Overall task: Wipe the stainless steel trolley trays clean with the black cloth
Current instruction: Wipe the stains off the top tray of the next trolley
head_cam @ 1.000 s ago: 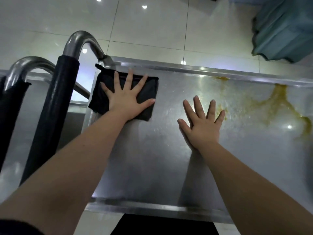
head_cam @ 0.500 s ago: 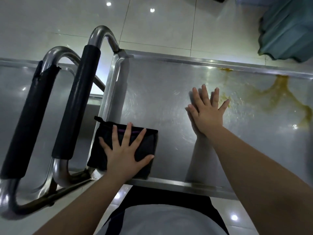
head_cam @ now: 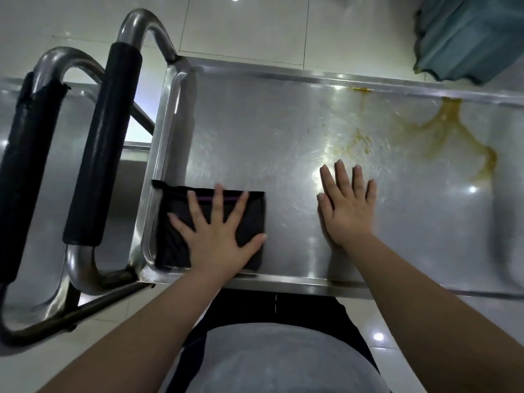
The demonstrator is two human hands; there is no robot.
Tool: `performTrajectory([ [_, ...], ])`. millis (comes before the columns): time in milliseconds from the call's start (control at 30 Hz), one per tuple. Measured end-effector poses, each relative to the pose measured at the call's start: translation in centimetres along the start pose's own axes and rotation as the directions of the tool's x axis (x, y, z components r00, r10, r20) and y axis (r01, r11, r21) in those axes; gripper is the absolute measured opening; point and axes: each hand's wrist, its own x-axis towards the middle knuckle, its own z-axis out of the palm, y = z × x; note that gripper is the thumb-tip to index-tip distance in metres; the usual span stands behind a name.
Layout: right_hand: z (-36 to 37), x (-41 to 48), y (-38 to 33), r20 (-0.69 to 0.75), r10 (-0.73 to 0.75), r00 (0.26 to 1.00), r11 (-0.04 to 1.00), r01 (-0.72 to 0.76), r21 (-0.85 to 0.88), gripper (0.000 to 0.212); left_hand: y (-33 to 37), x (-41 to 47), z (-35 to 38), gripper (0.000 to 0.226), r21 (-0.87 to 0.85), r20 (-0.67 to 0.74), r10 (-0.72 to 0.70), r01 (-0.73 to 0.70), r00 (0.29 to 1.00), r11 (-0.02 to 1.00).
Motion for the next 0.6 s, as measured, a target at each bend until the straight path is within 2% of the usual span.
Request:
performTrajectory([
  [100, 0.0, 0.1, 0.5, -0.003, -0.015, 1.0, 1.0, 0.015, 0.006, 0.056, 6.3, -0.3, 0.3, 0.087, -0.005, 0.053, 0.165, -0.165, 0.985, 0.986],
  [200, -0.4, 0.0, 1.0, 0.002, -0.034, 0.999, 0.999, 0.034, 0.038, 0.056, 7.4, -0.6, 0.2, 0.084, -0.001, 0.055, 0.208, -0.208, 0.977, 0.978],
  [267, -0.5, -0.1, 0.9, 0.003, -0.039, 0.999, 0.998, 0.039, 0.054, 0.056, 4.2, -0.9, 0.4, 0.084, 0.022, 0.039, 0.156, -0.157, 0.987, 0.987],
  [433, -0.1, -0.5, 0.0, -0.009, -0.023, 1.0, 0.998, 0.023, 0.054, 0.055, -5.3, -2.2, 0.0, 0.086, 0.035, 0.078, -0.128, 0.125, 0.989, 0.991],
  [533, 0.0, -0.7, -0.4, -0.022, -0.006, 1.0, 0.999, 0.007, 0.037, 0.055, -4.1, -2.6, 0.3, 0.089, 0.029, 0.079, -0.209, 0.208, 0.975, 0.978],
  [600, 0.0, -0.7, -0.6, -0.019, -0.002, 1.0, 1.0, 0.003, 0.031, 0.055, -0.5, -2.5, 0.6, 0.091, -0.01, 0.066, -0.185, 0.186, 0.98, 0.982],
])
